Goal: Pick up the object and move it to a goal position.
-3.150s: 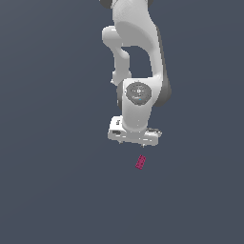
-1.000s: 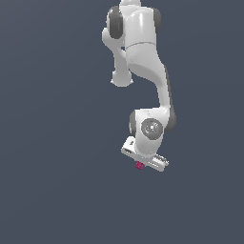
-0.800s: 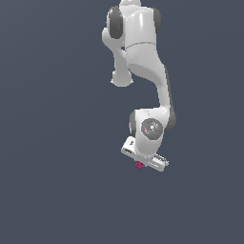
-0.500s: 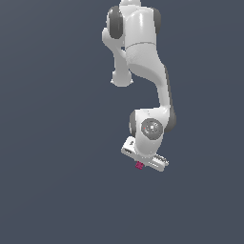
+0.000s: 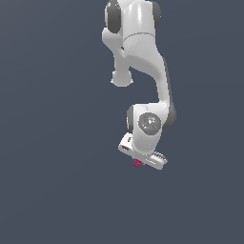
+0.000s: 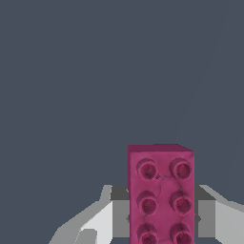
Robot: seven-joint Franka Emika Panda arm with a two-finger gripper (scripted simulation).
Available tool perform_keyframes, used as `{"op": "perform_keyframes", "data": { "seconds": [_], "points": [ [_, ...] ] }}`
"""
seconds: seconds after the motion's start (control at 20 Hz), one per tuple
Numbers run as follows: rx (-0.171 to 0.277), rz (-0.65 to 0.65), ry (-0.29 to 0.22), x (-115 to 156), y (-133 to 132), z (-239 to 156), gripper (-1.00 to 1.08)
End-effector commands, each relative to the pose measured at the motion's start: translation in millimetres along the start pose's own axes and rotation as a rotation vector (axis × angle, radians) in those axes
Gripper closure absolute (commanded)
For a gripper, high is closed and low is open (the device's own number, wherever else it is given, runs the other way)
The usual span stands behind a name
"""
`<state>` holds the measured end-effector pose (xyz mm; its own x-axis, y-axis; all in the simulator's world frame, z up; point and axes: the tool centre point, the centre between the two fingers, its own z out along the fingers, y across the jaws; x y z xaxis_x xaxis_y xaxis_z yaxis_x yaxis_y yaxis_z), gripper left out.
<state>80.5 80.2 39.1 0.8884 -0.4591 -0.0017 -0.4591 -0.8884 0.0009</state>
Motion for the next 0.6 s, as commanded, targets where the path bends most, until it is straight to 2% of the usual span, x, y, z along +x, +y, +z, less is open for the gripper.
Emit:
{"op": "perform_keyframes", "data": {
  "seconds": [0.0, 0.55],
  "points": [
    [0.001, 0.001, 0.002, 4, 6, -17, 1.08],
    [0.001, 0.001, 0.001, 31, 48, -129, 1.08]
  ]
}}
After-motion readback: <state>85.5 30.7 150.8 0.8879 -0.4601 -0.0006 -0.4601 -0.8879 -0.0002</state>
